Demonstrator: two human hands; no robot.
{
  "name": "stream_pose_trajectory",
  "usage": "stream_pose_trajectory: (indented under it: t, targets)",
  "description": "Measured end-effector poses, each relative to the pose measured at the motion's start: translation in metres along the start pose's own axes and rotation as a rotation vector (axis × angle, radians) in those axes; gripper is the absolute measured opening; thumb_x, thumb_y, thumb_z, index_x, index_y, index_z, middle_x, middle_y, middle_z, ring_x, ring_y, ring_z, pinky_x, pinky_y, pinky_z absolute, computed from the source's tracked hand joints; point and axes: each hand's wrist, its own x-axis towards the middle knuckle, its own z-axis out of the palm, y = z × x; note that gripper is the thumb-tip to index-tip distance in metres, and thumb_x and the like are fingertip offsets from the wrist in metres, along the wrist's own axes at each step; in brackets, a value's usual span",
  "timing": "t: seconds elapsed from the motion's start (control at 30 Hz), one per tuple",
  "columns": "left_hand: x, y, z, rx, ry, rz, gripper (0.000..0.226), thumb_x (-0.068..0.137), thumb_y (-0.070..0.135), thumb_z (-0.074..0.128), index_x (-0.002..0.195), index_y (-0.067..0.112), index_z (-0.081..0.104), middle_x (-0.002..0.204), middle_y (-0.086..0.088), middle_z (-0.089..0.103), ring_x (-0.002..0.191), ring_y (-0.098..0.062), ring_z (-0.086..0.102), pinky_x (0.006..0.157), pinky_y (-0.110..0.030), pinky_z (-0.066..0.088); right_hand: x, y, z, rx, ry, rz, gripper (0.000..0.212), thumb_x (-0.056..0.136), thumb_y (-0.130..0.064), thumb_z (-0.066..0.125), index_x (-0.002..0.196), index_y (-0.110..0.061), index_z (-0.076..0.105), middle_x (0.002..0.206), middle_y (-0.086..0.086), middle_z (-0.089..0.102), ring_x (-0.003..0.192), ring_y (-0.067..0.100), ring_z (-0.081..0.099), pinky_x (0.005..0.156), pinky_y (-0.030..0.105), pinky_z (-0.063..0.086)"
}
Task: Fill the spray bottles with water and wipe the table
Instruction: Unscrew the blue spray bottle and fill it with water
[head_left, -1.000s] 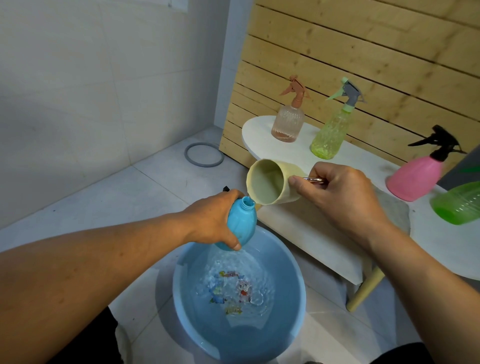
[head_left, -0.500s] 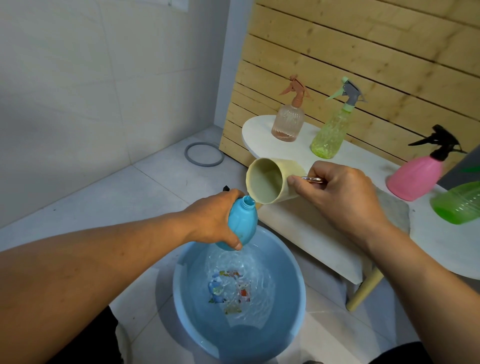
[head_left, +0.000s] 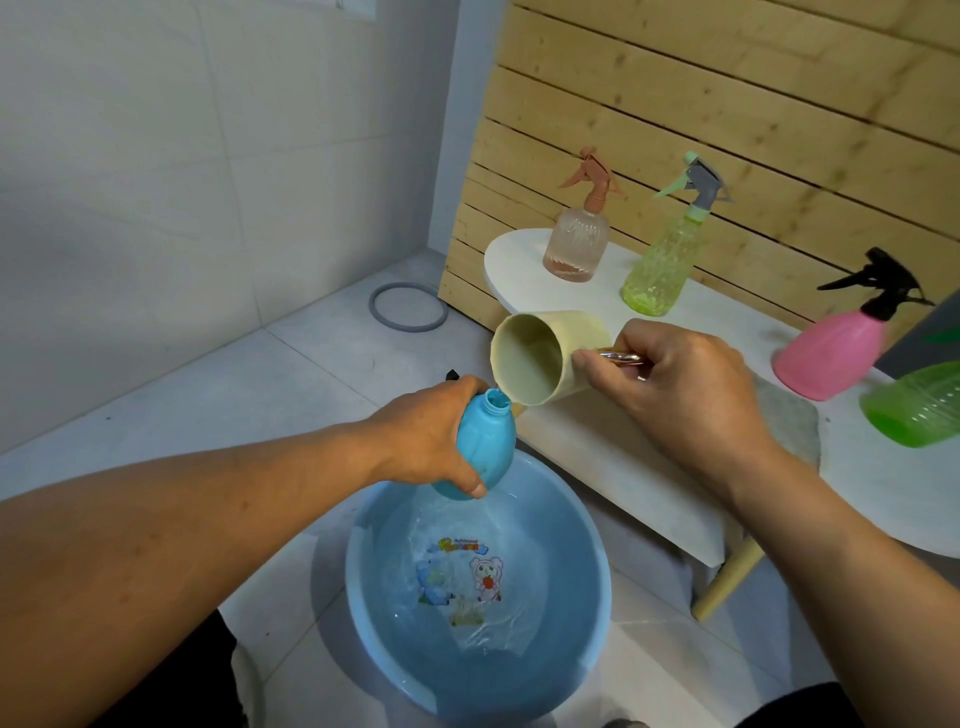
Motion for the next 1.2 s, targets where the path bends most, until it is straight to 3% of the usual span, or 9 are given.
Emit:
stream_pose_trajectory:
  t: [0.43, 0.6, 0.9, 1.2]
  targets:
    - [0.0008, -0.0023, 0.0016, 0.007, -0.001, 0.007, 0.104, 0.057, 0.051, 0.095, 0.141, 0.036, 0.036, 0.125, 0.014, 0.055, 0.108, -0.012, 0.058, 0.085, -0.032, 0.056, -0.0002, -0.0003, 0.0004, -0.049, 0.033, -0.072, 0.047, 0.086, -0.056, 0.059, 0.061, -0.018, 0.045, 0.053, -0.006, 0.044, 0.053, 0.009, 0.043, 0.049, 0.023, 0.029]
    - [0.0005, -0.0025, 0.0018, -0.004, -0.008, 0.004, 0.104, 0.056, 0.051, 0.095, 0.141, 0.036, 0.037, 0.124, 0.014, 0.056, 0.108, -0.013, 0.059, 0.087, -0.034, 0.057, -0.0010, -0.0029, -0.0014, -0.078, 0.045, -0.101, 0.043, 0.087, -0.054, 0.060, 0.062, -0.023, 0.042, 0.055, -0.007, 0.042, 0.055, 0.019, 0.040, 0.049, 0.021, 0.024]
    - [0.0007, -0.0013, 0.0002, 0.000, -0.008, 0.005, 0.105, 0.057, 0.051, 0.095, 0.143, 0.034, 0.037, 0.126, 0.013, 0.056, 0.110, -0.013, 0.058, 0.089, -0.035, 0.057, -0.0015, -0.0045, -0.0033, -0.089, 0.048, -0.153, 0.041, 0.089, -0.052, 0.061, 0.066, -0.019, 0.052, 0.060, -0.004, 0.049, 0.059, 0.024, 0.045, 0.052, 0.030, 0.023]
    - [0.0012, -0.0013, 0.0003, 0.005, -0.008, 0.005, 0.105, 0.058, 0.051, 0.095, 0.143, 0.035, 0.037, 0.125, 0.014, 0.056, 0.109, -0.012, 0.058, 0.086, -0.032, 0.056, -0.0011, -0.0084, -0.0057, -0.130, 0.072, -0.209, 0.043, 0.091, -0.052, 0.058, 0.065, -0.027, 0.035, 0.060, -0.008, 0.040, 0.058, 0.021, 0.039, 0.049, 0.026, 0.017]
